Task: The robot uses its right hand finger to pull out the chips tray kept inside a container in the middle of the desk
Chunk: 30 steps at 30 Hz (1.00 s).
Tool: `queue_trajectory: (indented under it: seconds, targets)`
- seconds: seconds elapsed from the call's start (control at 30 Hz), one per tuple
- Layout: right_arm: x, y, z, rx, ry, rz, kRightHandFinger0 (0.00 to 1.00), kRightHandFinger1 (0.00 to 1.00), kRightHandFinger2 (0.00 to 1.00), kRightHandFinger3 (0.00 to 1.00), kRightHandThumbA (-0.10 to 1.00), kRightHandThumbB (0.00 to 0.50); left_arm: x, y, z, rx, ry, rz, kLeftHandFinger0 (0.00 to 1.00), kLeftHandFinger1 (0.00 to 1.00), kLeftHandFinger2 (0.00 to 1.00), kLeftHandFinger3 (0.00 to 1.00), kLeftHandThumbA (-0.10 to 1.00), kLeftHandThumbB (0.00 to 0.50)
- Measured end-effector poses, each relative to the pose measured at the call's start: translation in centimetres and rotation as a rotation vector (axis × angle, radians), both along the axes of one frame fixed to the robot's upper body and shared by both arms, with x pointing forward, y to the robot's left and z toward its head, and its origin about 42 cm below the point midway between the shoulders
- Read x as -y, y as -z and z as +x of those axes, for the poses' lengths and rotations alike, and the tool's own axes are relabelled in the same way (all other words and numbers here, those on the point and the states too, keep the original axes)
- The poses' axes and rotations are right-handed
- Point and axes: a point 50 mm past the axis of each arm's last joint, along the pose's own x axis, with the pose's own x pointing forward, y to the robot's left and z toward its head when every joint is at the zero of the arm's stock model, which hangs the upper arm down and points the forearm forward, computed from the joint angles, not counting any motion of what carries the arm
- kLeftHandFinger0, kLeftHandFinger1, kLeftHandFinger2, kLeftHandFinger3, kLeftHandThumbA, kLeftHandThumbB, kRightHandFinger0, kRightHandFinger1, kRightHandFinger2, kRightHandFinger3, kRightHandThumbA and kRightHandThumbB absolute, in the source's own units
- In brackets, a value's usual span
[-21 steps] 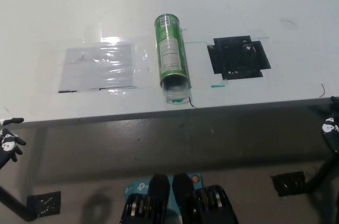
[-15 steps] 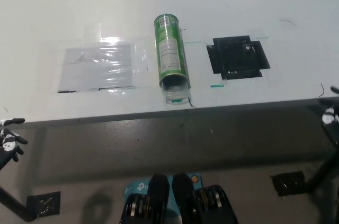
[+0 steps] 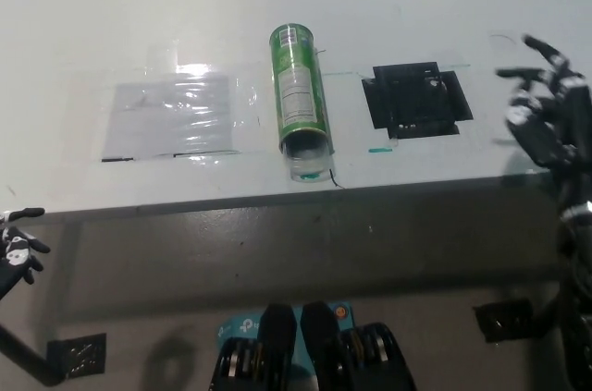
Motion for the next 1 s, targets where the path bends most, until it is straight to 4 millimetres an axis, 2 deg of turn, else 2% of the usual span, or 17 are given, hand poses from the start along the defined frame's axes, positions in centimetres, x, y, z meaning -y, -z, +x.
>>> queue_trajectory:
  seconds: [0.03, 0.13, 0.2, 0.23, 0.3, 0.37, 0.4, 0.5, 0.57, 0.6, 0.67, 0.7, 0.77, 0.8, 1.0]
  targets:
    - [-0.6, -0.2, 0.2, 0.001, -0.026, -0.014, 0.00, 0.00, 0.58, 0.83, -0.10, 0.282, 0.0, 0.0, 0.0, 0.000, 0.000, 0.000, 0.25, 0.29, 0.36, 0.62, -0.10, 0.084]
    - [-2.4, 0.1, 1.0, -0.021, -0.097, -0.077, 0.00, 0.00, 0.61, 0.84, -0.10, 0.302, 0.0, 0.0, 0.0, 0.000, 0.000, 0.000, 0.26, 0.29, 0.35, 0.62, -0.10, 0.085]
    - [-3.6, 0.4, 1.2, -0.039, -0.142, -0.119, 0.08, 0.00, 0.62, 0.79, -0.10, 0.346, 0.0, 0.0, 0.0, -0.002, 0.000, 0.000, 0.26, 0.29, 0.36, 0.62, -0.10, 0.081]
    - [-4.3, 0.6, 1.4, -0.048, -0.163, -0.142, 0.21, 0.00, 0.64, 0.78, -0.10, 0.350, 0.0, 0.0, 0.0, -0.003, 0.000, 0.000, 0.26, 0.30, 0.37, 0.63, -0.10, 0.079]
    - [-5.1, 1.1, 1.6, -0.062, -0.190, -0.179, 0.29, 0.00, 0.68, 0.76, -0.10, 0.336, 0.0, 0.0, 0.0, -0.006, -0.001, -0.001, 0.25, 0.29, 0.37, 0.63, -0.10, 0.083]
    - [-5.8, 1.7, 1.8, -0.073, -0.212, -0.215, 0.13, 0.00, 0.74, 0.78, -0.10, 0.334, 0.0, 0.0, 0.0, -0.010, -0.001, -0.002, 0.26, 0.30, 0.36, 0.62, -0.10, 0.088]
    - [-6.2, 2.1, 1.9, -0.076, -0.226, -0.238, 0.12, 0.00, 0.74, 0.77, -0.10, 0.334, 0.0, 0.0, 0.0, -0.011, -0.001, -0.002, 0.26, 0.29, 0.36, 0.62, -0.10, 0.088]
    - [-6.9, 2.6, 2.3, -0.075, -0.250, -0.291, 0.16, 0.01, 0.78, 0.80, -0.10, 0.315, 0.0, 0.0, 0.0, -0.013, -0.001, -0.002, 0.27, 0.30, 0.36, 0.62, -0.10, 0.088]
    - [-7.4, 2.3, 2.6, -0.055, -0.268, -0.320, 0.13, 0.00, 0.79, 0.80, -0.10, 0.312, 0.0, 0.1, 0.0, -0.015, -0.001, -0.002, 0.26, 0.30, 0.36, 0.62, -0.10, 0.086]
    - [-7.6, 2.1, 2.9, -0.046, -0.277, -0.333, 0.07, 0.00, 0.78, 0.79, -0.10, 0.317, 0.0, 0.1, 0.0, -0.015, -0.001, -0.002, 0.27, 0.30, 0.36, 0.62, -0.10, 0.086]
    - [-8.0, 1.5, 3.5, -0.019, -0.296, -0.359, 0.09, 0.00, 0.77, 0.79, -0.10, 0.316, 0.1, 0.1, 0.0, -0.015, 0.002, -0.001, 0.27, 0.30, 0.36, 0.62, -0.10, 0.083]
    - [-8.2, 1.3, 3.7, -0.007, -0.302, -0.374, 0.06, 0.00, 0.76, 0.79, -0.10, 0.319, 0.1, 0.1, 0.0, -0.016, 0.004, -0.001, 0.28, 0.30, 0.36, 0.62, -0.10, 0.082]
    - [-8.7, 0.6, 4.0, 0.024, -0.323, -0.399, 0.08, 0.00, 0.75, 0.79, -0.10, 0.321, 0.1, 0.1, 0.0, -0.017, 0.005, -0.001, 0.28, 0.30, 0.37, 0.63, -0.10, 0.083]
    - [-9.0, 0.4, 4.2, 0.037, -0.334, -0.411, 0.00, 0.00, 0.76, 0.78, -0.10, 0.313, 0.1, 0.1, 0.0, -0.017, 0.005, -0.001, 0.29, 0.31, 0.37, 0.63, -0.10, 0.080]
    - [-10.1, 0.7, 4.5, 0.063, -0.380, -0.480, 0.00, 0.00, 0.76, 0.75, -0.10, 0.323, 0.1, 0.1, 0.0, -0.019, 0.006, -0.002, 0.29, 0.31, 0.38, 0.63, -0.10, 0.082]
